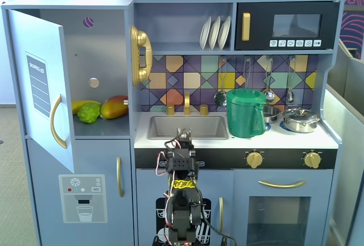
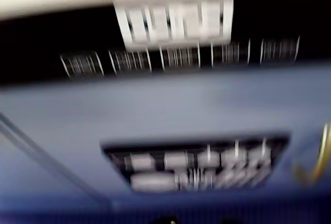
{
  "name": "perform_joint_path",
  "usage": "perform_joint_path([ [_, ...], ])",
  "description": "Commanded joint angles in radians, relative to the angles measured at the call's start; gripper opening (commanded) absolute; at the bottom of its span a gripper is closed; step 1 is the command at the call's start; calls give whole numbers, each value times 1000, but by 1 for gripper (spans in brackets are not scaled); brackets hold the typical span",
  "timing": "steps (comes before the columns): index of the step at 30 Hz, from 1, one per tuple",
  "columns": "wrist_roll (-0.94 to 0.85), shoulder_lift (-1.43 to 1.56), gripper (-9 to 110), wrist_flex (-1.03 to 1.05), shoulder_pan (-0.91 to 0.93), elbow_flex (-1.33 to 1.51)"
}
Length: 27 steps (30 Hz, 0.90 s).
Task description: Open the left cabinet door
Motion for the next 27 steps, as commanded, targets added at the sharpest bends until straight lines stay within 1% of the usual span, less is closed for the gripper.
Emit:
perform_joint_path([
  [1,20,20,2,31,12,104],
  [8,28,77,2,3,21,318],
  [14,109,71,1,58,-17,325],
  [19,91,78,0,207,-2,325],
  [23,109,78,0,210,40,325],
  [27,117,78,0,210,41,325],
])
